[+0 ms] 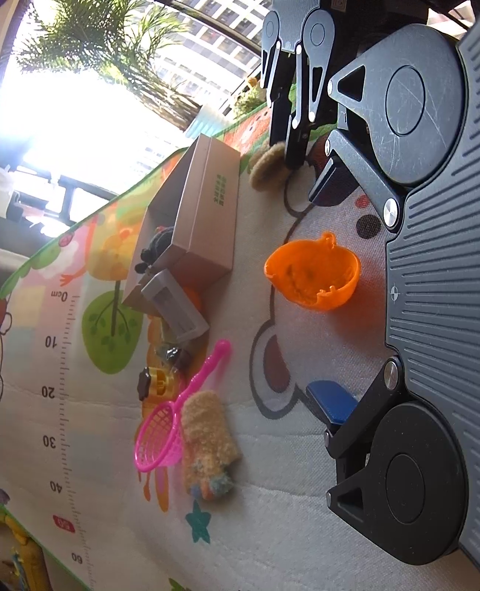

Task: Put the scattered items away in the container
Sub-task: 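Lower the right tool onto the tan plush mitten and close on it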

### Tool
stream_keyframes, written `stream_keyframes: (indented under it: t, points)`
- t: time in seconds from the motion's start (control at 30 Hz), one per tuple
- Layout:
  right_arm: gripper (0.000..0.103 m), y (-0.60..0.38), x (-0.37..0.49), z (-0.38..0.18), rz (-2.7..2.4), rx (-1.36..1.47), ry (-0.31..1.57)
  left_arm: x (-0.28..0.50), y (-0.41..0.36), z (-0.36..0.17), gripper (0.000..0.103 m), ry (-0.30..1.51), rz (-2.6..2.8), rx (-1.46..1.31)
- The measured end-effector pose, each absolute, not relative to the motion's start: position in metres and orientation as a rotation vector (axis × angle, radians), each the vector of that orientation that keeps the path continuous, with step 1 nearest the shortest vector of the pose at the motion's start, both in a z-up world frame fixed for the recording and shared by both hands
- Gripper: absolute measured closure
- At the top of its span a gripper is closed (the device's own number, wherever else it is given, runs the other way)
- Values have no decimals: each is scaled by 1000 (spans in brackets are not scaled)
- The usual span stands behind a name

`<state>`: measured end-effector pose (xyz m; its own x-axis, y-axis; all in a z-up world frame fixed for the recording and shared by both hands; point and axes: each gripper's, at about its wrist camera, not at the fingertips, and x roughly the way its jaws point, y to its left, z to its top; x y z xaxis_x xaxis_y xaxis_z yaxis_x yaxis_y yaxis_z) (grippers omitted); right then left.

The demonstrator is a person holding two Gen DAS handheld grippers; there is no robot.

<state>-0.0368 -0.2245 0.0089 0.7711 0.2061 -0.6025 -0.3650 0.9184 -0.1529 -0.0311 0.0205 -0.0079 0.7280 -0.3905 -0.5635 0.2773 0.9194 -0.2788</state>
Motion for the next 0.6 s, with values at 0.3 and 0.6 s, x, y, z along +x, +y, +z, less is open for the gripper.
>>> stream_keyframes:
  t: [0.3, 0.6]
  points:
    - [71, -262, -65, 17, 264, -196, 614, -31, 10, -7, 0, 676, -347, -108]
    - [48, -257, -62, 28, 257, -186, 552, -32, 12, -8, 0, 673, -346, -117]
